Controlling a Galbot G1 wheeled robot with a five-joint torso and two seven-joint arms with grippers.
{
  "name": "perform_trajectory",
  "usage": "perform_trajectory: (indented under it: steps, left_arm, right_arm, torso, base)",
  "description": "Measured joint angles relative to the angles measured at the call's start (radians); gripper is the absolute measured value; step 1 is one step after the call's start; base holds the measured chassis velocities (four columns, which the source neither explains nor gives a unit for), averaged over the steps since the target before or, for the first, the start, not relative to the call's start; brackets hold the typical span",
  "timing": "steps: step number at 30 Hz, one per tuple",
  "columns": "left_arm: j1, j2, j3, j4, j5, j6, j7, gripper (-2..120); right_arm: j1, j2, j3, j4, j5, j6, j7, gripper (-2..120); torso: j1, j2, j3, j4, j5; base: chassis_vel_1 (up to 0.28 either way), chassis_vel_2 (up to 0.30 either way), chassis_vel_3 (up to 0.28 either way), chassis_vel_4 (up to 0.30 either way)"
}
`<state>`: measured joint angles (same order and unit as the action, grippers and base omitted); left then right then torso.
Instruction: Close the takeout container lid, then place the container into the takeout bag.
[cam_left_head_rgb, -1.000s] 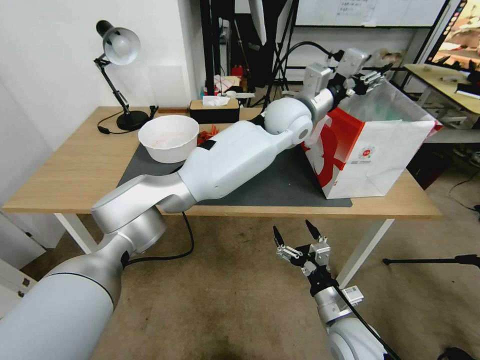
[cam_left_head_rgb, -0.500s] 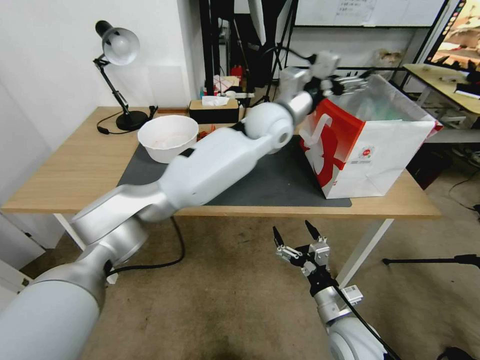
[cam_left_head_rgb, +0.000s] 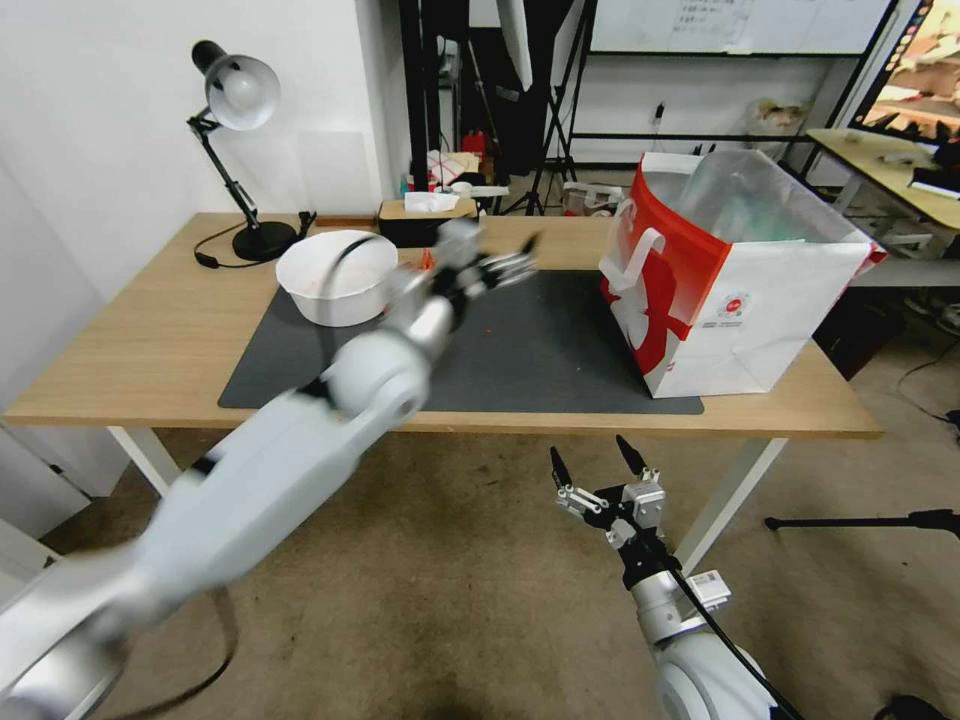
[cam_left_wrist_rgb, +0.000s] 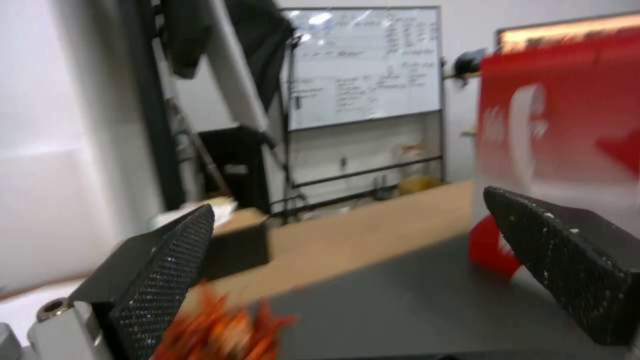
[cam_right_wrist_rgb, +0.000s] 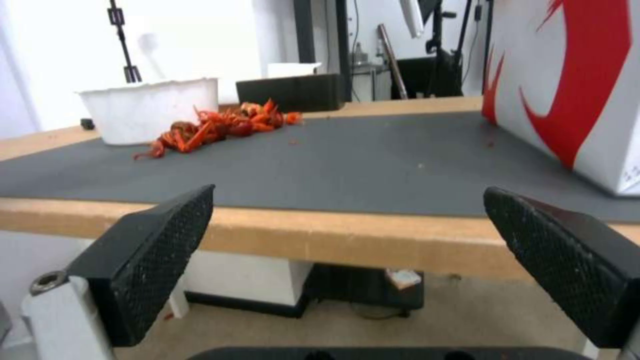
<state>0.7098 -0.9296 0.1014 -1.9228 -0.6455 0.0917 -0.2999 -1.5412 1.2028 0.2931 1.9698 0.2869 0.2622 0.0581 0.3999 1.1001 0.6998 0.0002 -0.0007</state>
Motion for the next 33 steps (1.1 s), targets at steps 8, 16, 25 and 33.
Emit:
perform_trajectory:
  steps: [8, 16, 25, 33]
  left_arm:
    - [0.306, 0.024, -0.202, -0.101, 0.166, -0.035, -0.028, 100]
    - [0.56, -0.006, -0.333, -0.17, 0.266, -0.051, -0.08, 100]
    - [0.781, -0.101, -0.407, -0.15, 0.359, -0.172, -0.091, 100]
    - [0.856, -0.155, -0.422, -0.12, 0.39, -0.228, -0.097, 100]
  right_arm:
    - [-0.022, -0.003, 0.027, 0.034, -0.031, -0.002, 0.073, 100]
    - [-0.04, 0.011, 0.032, 0.058, -0.075, -0.039, 0.177, 100]
    - [-0.055, 0.026, 0.037, 0.058, -0.071, -0.025, 0.198, 100]
    - [-0.057, 0.033, 0.038, 0.045, -0.067, -0.019, 0.188, 100]
  torso:
    - [0.0, 0.0, 0.0, -0.0007, 0.0006]
    - [0.0, 0.0, 0.0, 0.0001, 0.0007]
    - [0.0, 0.0, 0.0, -0.0003, 0.001]
    - [0.0, 0.0, 0.0, -0.0002, 0.0009]
  base:
    - [0.0, 0.0, 0.0, 0.0]
    - [0.0, 0.0, 0.0, 0.0]
    - [0.0, 0.0, 0.0, 0.0]
    - [0.0, 0.0, 0.0, 0.0]
